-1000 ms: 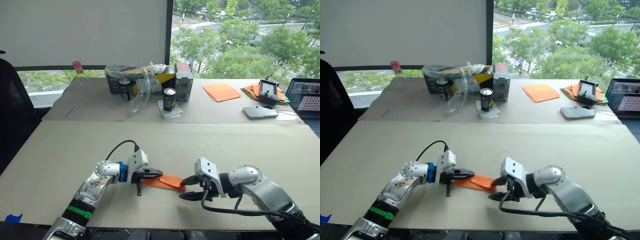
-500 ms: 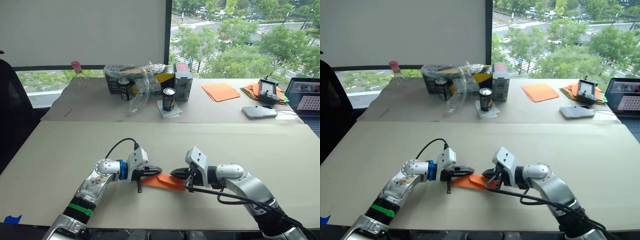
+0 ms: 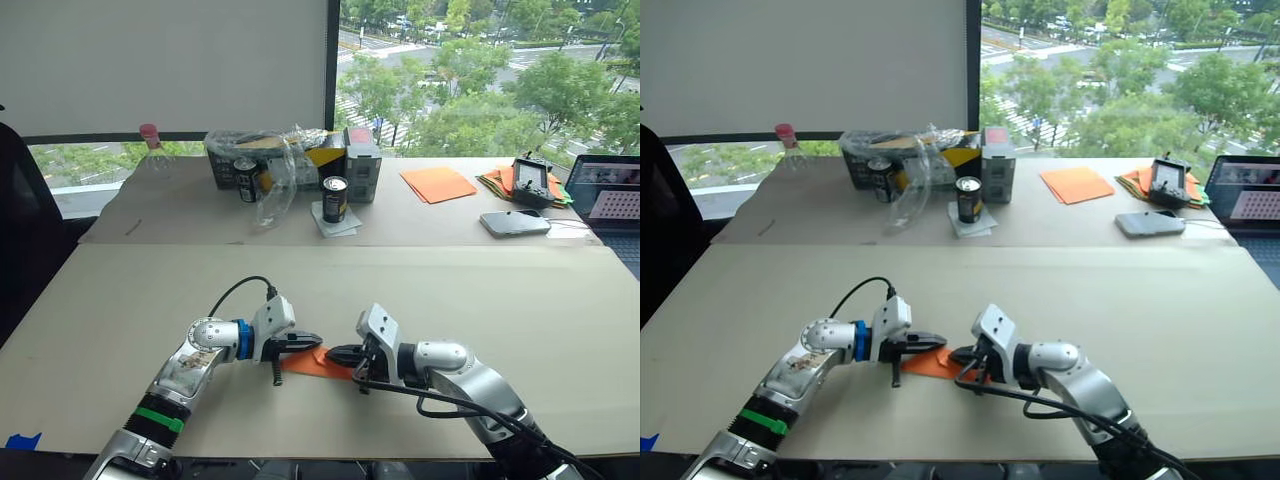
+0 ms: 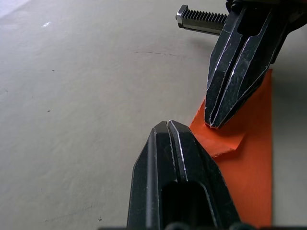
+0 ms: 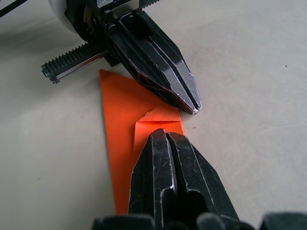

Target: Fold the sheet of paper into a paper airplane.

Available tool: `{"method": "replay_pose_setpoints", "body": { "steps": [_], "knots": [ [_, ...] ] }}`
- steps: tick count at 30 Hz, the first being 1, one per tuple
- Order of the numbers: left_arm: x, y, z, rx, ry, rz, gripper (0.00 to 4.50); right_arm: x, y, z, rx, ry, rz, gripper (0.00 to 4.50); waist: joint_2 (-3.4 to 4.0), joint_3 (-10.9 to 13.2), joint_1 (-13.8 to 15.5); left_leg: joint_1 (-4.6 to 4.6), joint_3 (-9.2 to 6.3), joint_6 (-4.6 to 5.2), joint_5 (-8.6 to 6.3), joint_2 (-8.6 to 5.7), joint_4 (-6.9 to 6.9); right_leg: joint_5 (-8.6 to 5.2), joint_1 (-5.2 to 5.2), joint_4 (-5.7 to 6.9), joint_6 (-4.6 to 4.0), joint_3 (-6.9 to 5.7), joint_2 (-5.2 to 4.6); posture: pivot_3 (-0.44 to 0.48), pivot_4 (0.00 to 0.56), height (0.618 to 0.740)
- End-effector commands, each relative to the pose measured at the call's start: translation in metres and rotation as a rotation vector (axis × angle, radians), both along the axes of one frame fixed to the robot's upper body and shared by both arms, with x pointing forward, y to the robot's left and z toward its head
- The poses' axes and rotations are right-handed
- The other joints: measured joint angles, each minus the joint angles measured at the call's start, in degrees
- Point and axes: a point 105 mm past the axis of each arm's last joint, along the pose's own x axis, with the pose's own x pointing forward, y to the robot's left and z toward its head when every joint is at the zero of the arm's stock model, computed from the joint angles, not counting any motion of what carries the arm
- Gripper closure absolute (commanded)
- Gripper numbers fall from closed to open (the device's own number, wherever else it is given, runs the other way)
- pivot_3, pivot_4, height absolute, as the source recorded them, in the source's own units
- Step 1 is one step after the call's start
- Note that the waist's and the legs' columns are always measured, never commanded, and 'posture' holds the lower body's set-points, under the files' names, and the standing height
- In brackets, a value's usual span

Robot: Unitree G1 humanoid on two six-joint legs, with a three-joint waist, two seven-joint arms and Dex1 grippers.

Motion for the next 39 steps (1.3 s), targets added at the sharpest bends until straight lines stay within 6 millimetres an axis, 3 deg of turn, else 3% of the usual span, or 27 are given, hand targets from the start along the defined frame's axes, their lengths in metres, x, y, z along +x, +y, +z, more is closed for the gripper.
{"method": "replay_pose_setpoints", "body": {
  "steps": [1, 13, 22, 26, 31, 35, 39],
  "knots": [
    [-0.008, 0.007, -0.018, 0.049, 0.052, 0.006, 4.50, 0.002, -0.009, -0.020, -0.050, 0.076, -0.067, 4.48, 0.01, -0.2, -0.1, 0.01, 0.00, 0.00, 0.00, 0.00, -0.02, 0.00, 0.01, 0.00, 0.00, 0.00, 0.00, 0.000, 0.150, 0.670],
    [-0.014, -0.007, -0.015, -0.002, 0.068, 0.001, 4.50, 0.007, -0.008, -0.026, -0.069, 0.110, -0.136, 4.48, 0.00, -0.6, -0.3, 0.30, 0.00, 0.00, 0.00, 0.00, -0.22, -0.02, 0.07, -0.10, 0.03, 0.01, 0.00, 0.000, 0.150, 0.670],
    [-0.018, 0.001, 0.003, -0.080, 0.115, 0.027, 4.50, 0.005, -0.008, -0.028, -0.069, 0.131, -0.149, 4.48, -0.02, -0.7, -0.5, 0.30, -0.01, 0.00, 0.00, 0.00, -0.25, -0.02, 0.07, -0.13, 0.03, 0.01, 0.00, 0.000, 0.150, 0.670],
    [-0.025, 0.003, -0.011, -0.021, 0.147, 0.026, 4.50, 0.005, -0.007, -0.028, -0.070, 0.133, -0.142, 4.48, -0.01, -0.7, -0.4, 0.30, 0.00, 0.00, 0.00, 0.00, -0.27, -0.02, 0.07, -0.14, 0.03, 0.01, -0.01, 0.000, 0.150, 0.670],
    [-0.019, 0.004, -0.026, 0.012, 0.165, 0.081, 4.50, 0.004, -0.011, -0.028, -0.088, 0.113, -0.147, 4.48, 0.04, -0.9, -0.2, 0.42, -0.01, 0.00, 0.00, 0.00, -0.28, -0.02, 0.18, -0.23, 0.03, -0.01, -0.01, 0.000, 0.150, 0.670],
    [-0.016, 0.004, -0.030, -0.009, 0.181, 0.100, 4.50, 0.002, -0.027, -0.037, -0.161, 0.087, -0.163, 4.48, 0.12, -1.0, 0.7, 1.05, -0.06, 0.07, -0.04, 0.00, -0.51, -0.06, 0.95, -0.62, 0.10, -0.10, -0.02, 0.000, 0.150, 0.670],
    [-0.015, 0.004, -0.029, -0.016, 0.177, 0.094, 4.50, -0.007, -0.043, -0.044, -0.202, 0.088, -0.175, 4.48, 0.10, -1.0, 1.0, 1.13, -0.08, 0.10, -0.06, 0.00, -0.52, -0.28, 1.08, -0.69, 0.48, -0.12, -0.03, 0.000, 0.150, 0.670]
  ]
}}
